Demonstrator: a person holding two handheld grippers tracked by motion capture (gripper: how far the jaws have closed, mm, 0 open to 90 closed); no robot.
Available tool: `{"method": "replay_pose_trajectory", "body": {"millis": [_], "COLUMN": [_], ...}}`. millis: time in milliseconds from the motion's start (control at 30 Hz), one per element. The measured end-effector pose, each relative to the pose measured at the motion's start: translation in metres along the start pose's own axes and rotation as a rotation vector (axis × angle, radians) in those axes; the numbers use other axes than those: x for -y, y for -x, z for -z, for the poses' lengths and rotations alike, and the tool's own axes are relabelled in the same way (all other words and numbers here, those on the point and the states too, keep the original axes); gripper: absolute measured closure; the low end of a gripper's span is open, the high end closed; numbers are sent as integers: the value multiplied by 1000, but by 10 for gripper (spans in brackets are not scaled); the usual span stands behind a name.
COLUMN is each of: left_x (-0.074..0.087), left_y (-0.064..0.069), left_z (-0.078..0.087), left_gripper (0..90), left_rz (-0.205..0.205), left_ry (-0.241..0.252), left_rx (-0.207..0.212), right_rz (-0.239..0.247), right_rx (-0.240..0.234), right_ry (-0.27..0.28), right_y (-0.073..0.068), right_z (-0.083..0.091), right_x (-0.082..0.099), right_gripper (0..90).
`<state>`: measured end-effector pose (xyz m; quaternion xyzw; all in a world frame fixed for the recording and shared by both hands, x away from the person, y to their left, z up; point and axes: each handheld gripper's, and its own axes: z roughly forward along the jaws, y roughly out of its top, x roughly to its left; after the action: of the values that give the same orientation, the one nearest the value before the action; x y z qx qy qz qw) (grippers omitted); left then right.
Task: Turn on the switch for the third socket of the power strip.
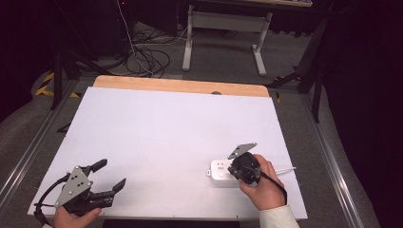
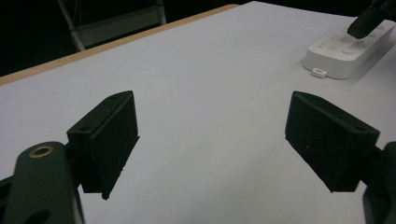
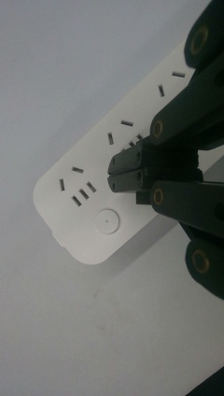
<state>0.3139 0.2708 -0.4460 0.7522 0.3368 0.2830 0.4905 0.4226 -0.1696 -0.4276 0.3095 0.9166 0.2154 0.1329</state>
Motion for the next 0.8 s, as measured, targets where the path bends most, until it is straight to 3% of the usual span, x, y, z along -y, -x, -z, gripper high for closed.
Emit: {"method": "replay_pose_trajectory", "body": {"millis": [667,767,800], "left_x": [0,0,0], "left_y": [-1,-1,-1], "left_z": [1,1,1], "left_gripper": [176,176,176], "left_rz": [-5,-3,-3], "left_ry": [3,1,2], "left_rx": [-3,-1,-3], "right_rz": [-21,-27,-28], "right_rx": [-28,-26,-14], "right_ry": [79,98,122], "right_y": [1,2,1], "right_z": [15,18,19], "right_x": [-1,-1,-1], "right_gripper": [879,797,705]}}
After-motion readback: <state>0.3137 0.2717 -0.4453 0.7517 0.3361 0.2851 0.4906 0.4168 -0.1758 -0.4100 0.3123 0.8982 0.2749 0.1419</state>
